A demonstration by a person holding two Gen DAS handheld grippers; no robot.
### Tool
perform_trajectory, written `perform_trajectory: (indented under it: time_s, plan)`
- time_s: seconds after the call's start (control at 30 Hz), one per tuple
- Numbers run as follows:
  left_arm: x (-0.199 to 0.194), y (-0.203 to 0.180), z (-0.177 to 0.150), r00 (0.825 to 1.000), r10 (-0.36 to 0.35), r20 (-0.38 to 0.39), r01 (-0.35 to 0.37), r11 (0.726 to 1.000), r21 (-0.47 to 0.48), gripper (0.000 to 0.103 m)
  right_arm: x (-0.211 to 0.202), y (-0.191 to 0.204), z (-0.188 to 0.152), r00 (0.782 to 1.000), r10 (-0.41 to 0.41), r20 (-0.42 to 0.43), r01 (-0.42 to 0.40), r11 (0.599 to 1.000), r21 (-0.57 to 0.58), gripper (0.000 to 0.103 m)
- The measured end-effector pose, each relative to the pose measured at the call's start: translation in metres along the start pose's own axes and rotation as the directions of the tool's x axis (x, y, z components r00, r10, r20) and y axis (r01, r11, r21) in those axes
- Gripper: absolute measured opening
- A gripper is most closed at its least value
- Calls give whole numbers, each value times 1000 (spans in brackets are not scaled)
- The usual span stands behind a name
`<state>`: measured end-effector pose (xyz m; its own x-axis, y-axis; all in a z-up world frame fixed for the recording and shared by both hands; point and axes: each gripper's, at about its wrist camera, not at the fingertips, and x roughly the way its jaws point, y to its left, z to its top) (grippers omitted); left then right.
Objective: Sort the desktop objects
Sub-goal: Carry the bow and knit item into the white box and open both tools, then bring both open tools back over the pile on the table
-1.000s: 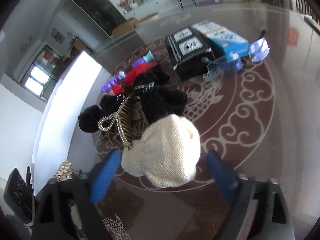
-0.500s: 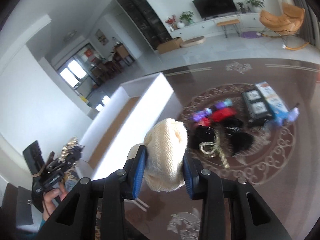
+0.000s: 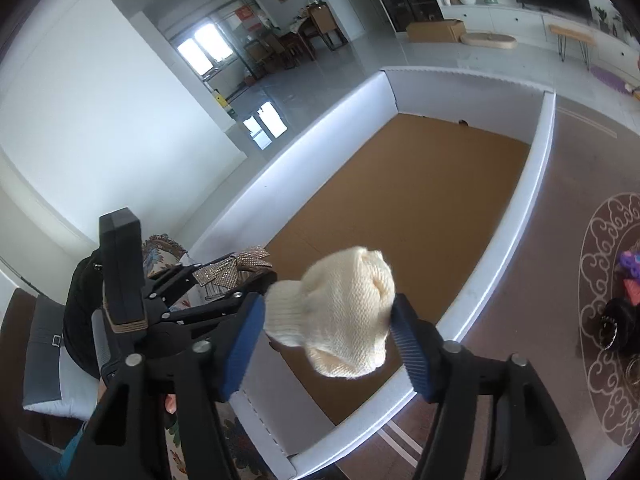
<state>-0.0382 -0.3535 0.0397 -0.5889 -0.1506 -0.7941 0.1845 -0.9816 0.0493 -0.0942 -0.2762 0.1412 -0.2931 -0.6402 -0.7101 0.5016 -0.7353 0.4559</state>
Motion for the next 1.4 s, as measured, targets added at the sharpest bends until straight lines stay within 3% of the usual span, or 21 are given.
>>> perform_trajectory:
  time_s: [0.07,0.17,0.27,0.33,0.37,0.43,0.47,0.53,0.6,0.67,0.73,0.8,0.93,1.03,1.2,1.4]
  plan:
    - [-5,4,-4,999,5,39,-5,1000,-14,83,-10,-13,-8,999,3,39,-4,999,39,75]
    - [-21,0,-7,995,10,100,-9,1000,-12,84,-44,-38,-21,991,-14,130,8,999,47,83]
    - [-45,-22,-7,983,-61,171,60,998,11,84,-91,-66,-50,957,-135,257,133,991,25,99]
    - [-67,-48,-9,965,-149,214,141,989,54,84,-116,-90,-74,904,-279,325,281,959,41,103]
    - [-78,-64,-11,951,-206,231,191,978,85,84,-126,-104,-91,865,-367,341,372,927,54,103]
    - [-103,-102,-16,912,-322,252,289,944,162,85,-142,-132,-124,770,-545,331,554,829,77,103]
    - [-112,-122,-20,892,-373,254,328,922,205,91,-147,-150,-138,732,-615,294,621,779,84,103]
    - [-128,-161,-32,854,-456,251,384,877,288,103,-152,-187,-161,696,-691,194,684,721,115,103]
    - [-129,-201,-42,824,-527,207,442,828,344,103,-161,-217,-180,674,-726,138,709,688,152,103]
    - [-107,-238,-53,822,-559,113,490,794,360,103,-167,-245,-192,654,-751,90,733,658,171,103]
    - [-75,-270,-62,840,-542,17,505,794,339,103,-169,-261,-198,648,-759,62,740,647,184,103]
    - [-45,-290,-70,855,-518,-27,499,807,316,103,-168,-272,-198,644,-764,40,745,638,198,103]
    - [-11,-320,-71,900,-436,-10,414,846,337,103,-175,-284,-195,670,-742,29,713,654,252,103]
    - [12,-339,-65,926,-377,-19,355,854,379,103,-175,-298,-193,714,-700,21,663,686,301,103]
    - [39,-357,-65,944,-327,-46,316,853,416,103,-172,-298,-193,704,-710,17,673,676,300,103]
    - [44,-350,-63,940,-331,-81,336,863,376,103,-172,-298,-193,704,-710,17,673,676,300,103]
